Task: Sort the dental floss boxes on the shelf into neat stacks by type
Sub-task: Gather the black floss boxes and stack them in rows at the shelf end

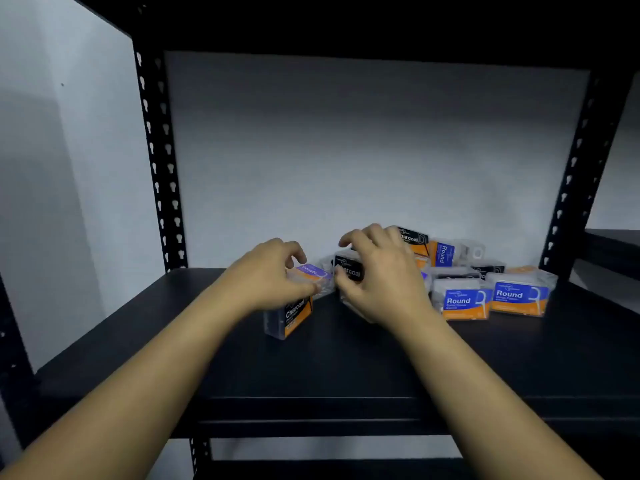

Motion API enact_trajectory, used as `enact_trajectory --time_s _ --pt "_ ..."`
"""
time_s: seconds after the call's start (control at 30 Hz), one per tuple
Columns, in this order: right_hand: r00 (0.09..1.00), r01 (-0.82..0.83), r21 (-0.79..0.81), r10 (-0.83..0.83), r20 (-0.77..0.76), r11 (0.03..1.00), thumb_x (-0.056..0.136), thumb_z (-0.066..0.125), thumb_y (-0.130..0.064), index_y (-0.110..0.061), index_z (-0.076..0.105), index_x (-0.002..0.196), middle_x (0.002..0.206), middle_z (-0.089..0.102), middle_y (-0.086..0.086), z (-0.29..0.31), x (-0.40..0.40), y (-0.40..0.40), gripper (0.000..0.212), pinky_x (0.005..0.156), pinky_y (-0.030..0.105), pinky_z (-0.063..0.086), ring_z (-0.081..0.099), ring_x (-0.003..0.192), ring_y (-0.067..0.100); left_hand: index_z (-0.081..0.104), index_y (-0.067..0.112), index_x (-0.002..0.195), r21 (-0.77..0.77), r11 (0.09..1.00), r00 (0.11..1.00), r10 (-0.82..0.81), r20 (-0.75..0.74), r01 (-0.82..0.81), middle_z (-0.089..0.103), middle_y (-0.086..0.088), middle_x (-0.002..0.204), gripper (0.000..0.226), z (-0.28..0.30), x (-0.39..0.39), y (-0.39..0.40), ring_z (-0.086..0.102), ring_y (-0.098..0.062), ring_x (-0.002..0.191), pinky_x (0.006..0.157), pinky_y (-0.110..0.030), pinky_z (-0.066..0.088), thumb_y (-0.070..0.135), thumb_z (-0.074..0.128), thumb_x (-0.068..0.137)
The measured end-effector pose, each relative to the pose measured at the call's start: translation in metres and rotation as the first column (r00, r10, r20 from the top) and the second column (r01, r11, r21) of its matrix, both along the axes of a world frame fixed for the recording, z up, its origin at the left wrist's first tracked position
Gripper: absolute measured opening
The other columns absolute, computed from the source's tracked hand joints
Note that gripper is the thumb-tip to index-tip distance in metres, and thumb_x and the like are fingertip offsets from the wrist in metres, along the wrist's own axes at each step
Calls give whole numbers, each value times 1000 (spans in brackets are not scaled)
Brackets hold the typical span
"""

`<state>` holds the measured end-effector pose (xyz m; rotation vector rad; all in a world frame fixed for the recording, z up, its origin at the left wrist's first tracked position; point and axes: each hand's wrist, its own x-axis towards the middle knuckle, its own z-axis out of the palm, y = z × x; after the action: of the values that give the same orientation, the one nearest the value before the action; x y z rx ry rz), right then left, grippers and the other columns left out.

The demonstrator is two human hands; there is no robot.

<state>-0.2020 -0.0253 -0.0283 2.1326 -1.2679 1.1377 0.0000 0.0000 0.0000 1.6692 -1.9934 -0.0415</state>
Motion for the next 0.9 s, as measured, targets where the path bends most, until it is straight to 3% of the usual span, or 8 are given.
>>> enact_trajectory --time_s 0.17,0.27,0.4,0.53,0.63,0.9 --pt "998 65 139 -68 12 988 83 66 -47 -26 62 131 123 60 0 -3 -13 -5 53 91 42 49 53 117 26 64 33 109 -17 998 981 -55 -185 53 60 12 109 43 -15 9 -6 58 -5 79 69 -28 46 56 76 74" --pt "995 99 217 -101 -4 971 86 68 -48 -27 57 140 132 60 2 -8 -10 -6 60 96 41 47 52 123 29 63 33 113 -68 997 982 -42 -186 30 58 10 111 45 -17 6 -3 56 -8 83 74 -30 48 55 74 75" --pt "995 102 255 -100 -22 961 91 64 -47 -29 52 146 136 60 4 -8 -3 -3 59 101 43 48 52 127 29 60 34 117 -22 1000 998 -8 -63 6 59 8 112 55 -22 6 0 59 -17 98 86 -39 55 65 67 73" --pt "987 162 270 -157 -37 949 92 61 -51 -32 47 148 133 61 4 1 7 -4 61 95 45 51 52 127 30 61 35 120 -9 999 999 41 2 -41 63 6 114 47 -26 6 1 63 -20 100 84 -38 56 54 68 79" --pt "971 231 293 -200 -131 928 91 59 -56 -33 46 149 132 62 5 5 18 -8 64 93 45 52 56 125 32 62 37 122 12 999 999 37 -9 -37 64 5 121 44 -23 9 1 63 -21 105 87 -37 56 49 67 80" --pt "967 214 282 -162 -198 935 93 61 -45 -39 53 140 127 62 1 6 28 -14 49 78 38 53 60 116 26 59 44 129 126 987 995 -101 -16 102 60 9 127 49 -19 47 16 66 -18 105 89 -37 57 32 64 82"
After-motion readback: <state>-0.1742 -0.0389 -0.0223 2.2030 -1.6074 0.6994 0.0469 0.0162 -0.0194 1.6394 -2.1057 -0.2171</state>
